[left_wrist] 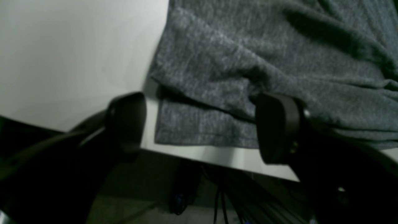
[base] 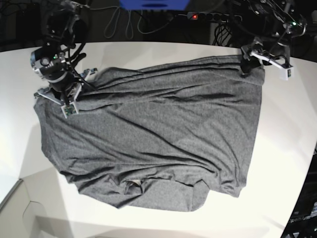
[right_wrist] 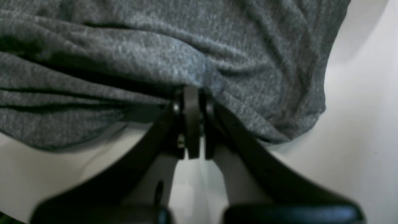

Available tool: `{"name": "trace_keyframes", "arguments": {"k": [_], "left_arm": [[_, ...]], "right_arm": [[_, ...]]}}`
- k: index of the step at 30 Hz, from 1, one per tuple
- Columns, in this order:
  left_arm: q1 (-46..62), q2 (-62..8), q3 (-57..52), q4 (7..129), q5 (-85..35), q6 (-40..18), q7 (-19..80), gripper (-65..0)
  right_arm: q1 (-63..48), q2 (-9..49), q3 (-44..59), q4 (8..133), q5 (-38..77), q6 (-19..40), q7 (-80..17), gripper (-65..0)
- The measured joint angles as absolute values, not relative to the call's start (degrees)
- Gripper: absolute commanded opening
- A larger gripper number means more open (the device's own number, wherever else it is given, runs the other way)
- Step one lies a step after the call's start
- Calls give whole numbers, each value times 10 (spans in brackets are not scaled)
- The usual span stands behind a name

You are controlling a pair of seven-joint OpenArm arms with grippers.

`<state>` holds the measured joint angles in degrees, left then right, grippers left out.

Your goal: Layout the t-shirt on the table in an organized manner, then fold the t-shirt properly

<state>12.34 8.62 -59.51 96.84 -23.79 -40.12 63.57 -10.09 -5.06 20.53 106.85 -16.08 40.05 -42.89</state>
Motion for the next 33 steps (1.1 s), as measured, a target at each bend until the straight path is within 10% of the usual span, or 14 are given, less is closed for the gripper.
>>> {"name": "trace_keyframes", "arguments": {"k": [10, 21, 33], "left_arm": [[117, 83, -596, 948, -249, -403, 625, -128], [114, 83, -595, 937, -251, -403, 630, -408], [105, 83, -596, 937, -246, -403, 638, -428]], "right_arm": [[-101, -51, 206, 1069, -161, 401, -429, -650], [-102, -51, 206, 1068, -161, 401, -429, -650], [-102, -51, 206, 1068, -161, 401, -429, -650]]}}
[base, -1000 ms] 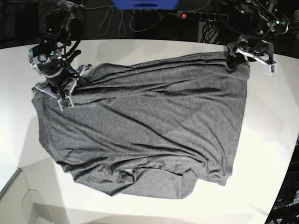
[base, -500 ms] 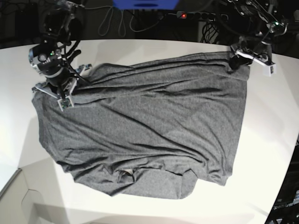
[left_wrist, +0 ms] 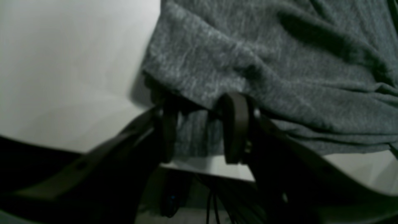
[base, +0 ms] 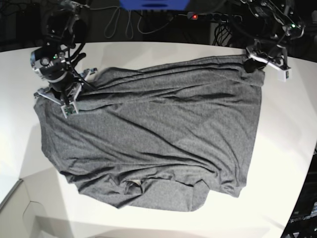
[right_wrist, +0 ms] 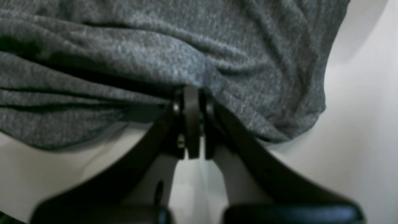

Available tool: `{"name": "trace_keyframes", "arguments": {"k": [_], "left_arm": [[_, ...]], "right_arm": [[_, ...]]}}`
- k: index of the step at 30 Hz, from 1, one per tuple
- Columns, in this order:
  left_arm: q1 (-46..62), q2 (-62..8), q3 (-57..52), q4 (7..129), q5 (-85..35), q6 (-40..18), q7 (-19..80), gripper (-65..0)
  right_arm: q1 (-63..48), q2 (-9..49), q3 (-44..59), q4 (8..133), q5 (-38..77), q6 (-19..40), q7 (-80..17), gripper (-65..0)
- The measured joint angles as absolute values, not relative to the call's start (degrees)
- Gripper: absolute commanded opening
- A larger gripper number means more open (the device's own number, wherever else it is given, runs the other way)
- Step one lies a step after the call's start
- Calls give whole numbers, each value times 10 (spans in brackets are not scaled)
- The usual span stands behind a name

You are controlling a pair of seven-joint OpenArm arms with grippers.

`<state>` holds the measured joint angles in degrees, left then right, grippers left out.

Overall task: Layout the t-shirt on the table in an organized manner, then fold the t-shirt properly
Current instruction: 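Pull the held edge apart with both grippers to flatten the shirt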

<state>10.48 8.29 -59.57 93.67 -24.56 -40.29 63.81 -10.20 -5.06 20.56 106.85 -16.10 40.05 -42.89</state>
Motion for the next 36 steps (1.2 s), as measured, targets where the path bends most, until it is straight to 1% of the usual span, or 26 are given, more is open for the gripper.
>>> {"name": "trace_keyframes", "arguments": {"k": [1, 5, 8, 10, 14, 15, 17, 20, 23, 28, 32, 36], "left_arm": [[104, 83, -595, 936, -245, -403, 638, -456], [88, 84, -596, 927, -235, -401, 644, -650], [81, 84, -595, 912, -243, -401, 642, -633], [79, 84, -595, 904, -248, -401, 638, -650], [78, 83, -595, 908, -247, -401, 639, -648], [78, 83, -595, 912, -244, -401, 643, -648], [78, 80, -594, 930, -233, -401, 660, -648], [80, 68, -595, 956, -230, -400, 660, -648], [80, 57, -594, 981, -234, -401, 660, -648], [79, 35, -595, 984, -233, -401, 659, -648], [78, 30, -595, 987, -234, -401, 660, -648], [69, 27, -594, 987, -231, -401, 660, -648]], "right_arm": [[-102, -51, 206, 1068, -161, 401, -429, -650], [-102, -51, 207, 1069, -161, 401, -429, -650], [-102, -51, 207, 1069, -161, 401, -429, -650], [-109, -46, 204, 1069, -161, 401, -429, -650], [-122, -29, 190, 1069, -163, 401, -430, -650], [-123, -29, 188, 1069, -161, 401, -430, -638], [-125, -30, 187, 1069, -161, 401, -429, -579], [-126, -30, 187, 1070, -161, 401, -429, -489], [-128, -31, 190, 1072, -161, 401, -428, -425], [-128, -33, 196, 1082, -161, 401, -429, -350], [-131, -60, 226, 1123, -162, 401, -430, -293], [-163, -57, 207, 1154, -161, 401, -426, -263]]}}
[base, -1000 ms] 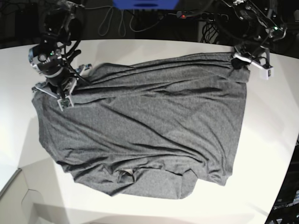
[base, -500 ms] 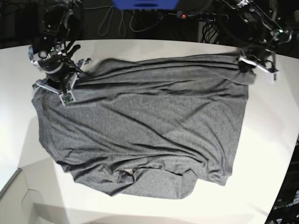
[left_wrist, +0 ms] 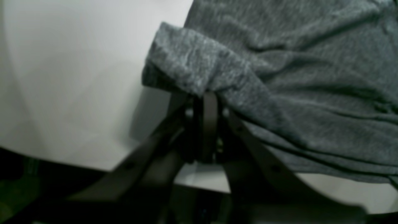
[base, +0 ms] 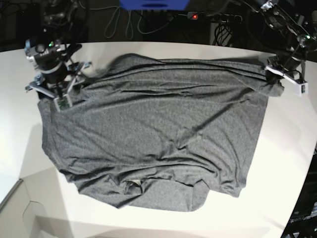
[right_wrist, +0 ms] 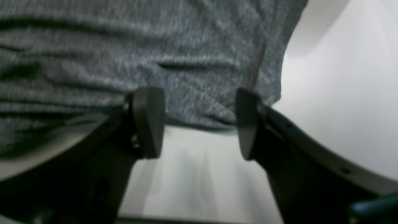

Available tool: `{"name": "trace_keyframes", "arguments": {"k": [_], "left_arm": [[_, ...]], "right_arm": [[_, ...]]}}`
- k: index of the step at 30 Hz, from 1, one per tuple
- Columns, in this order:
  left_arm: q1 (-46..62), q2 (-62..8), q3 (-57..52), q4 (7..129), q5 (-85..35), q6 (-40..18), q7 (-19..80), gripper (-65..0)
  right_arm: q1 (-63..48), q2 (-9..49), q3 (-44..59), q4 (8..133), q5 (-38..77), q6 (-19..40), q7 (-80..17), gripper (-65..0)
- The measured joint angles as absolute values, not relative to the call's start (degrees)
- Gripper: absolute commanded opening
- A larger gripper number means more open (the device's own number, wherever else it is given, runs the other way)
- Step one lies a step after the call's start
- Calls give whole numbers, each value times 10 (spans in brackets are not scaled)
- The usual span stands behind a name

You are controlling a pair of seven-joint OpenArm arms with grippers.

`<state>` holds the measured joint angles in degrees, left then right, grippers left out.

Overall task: Layout the t-shirt on the table in an organized manner, then fold the t-shirt properly
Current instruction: 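Pull the held edge apart with both grippers to flatten the shirt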

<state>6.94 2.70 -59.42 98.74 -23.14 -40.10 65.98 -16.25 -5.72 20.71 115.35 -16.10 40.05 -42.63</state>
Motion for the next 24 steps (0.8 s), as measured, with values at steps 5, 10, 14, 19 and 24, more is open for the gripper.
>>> {"name": "trace_keyframes", "arguments": {"k": [5, 10, 14, 19, 24], "left_arm": [[64, 18, -585, 989, -226, -401, 663, -648], [63, 6, -561, 990, -234, -401, 660, -648], [67, 6, -561, 990, -227, -401, 660, -648], [67, 6, -561, 990, -227, -401, 660, -648], [67, 6, -561, 991, -227, -401, 660, -648]], "right_arm": [[-208, -81, 169, 1148, -161, 401, -430, -243], [-226, -89, 156, 1149, -99, 401, -428, -223], [-245, -89, 156, 1138, -33, 401, -449, -219], [-241, -89, 152, 1098, 9, 401, -472, -220], [-238, -89, 152, 1046, 56, 400, -462, -221]]}}
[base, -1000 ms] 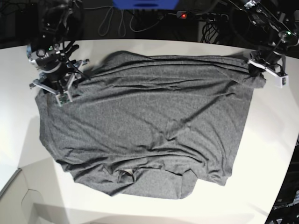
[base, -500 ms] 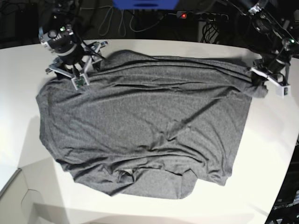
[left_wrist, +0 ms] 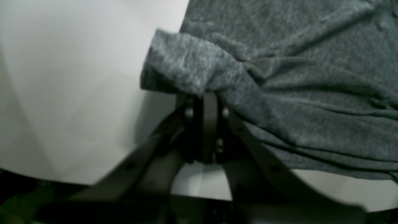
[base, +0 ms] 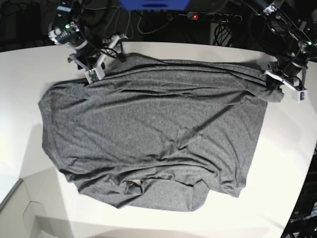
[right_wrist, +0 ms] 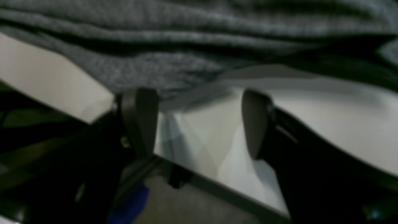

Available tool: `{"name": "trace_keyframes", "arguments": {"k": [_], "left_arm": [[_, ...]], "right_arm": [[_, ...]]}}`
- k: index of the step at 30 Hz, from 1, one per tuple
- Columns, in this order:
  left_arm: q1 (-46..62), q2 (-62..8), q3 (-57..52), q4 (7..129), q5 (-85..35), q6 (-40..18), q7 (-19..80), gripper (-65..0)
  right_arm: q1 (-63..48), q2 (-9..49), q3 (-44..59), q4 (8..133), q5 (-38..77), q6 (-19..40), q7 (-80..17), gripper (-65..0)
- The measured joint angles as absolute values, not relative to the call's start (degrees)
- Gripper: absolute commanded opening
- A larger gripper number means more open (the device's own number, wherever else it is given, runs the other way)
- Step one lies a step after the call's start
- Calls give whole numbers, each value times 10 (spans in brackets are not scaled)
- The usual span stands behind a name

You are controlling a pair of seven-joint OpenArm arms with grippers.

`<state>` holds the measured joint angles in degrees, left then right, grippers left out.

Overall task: Layout the t-shirt on the table in an organized manner, then fold the t-shirt properly
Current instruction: 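Pull the held edge apart with both grippers to flatten the shirt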

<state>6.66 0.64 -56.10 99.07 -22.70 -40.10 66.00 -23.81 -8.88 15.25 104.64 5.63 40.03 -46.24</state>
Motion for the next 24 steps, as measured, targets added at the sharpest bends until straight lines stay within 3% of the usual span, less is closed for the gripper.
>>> {"name": "trace_keyframes", "arguments": {"k": [8, 11, 17, 24], "left_arm": [[67, -1, -561, 991, -228, -401, 662, -648], [66, -11, -561, 991, -231, -401, 659, -648], [66, -15, -561, 991, -231, -401, 662, -648], [62, -21, -561, 991, -232, -401, 662, -648]], "right_arm": [[-235, -88, 139, 1038, 77, 400, -461, -232], [-235, -88, 118, 1037, 77, 400, -468, -331], [-238, -88, 103, 1035, 73, 400, -476, -648], [-243, -88, 108, 1074, 71, 401, -479, -650]]}}
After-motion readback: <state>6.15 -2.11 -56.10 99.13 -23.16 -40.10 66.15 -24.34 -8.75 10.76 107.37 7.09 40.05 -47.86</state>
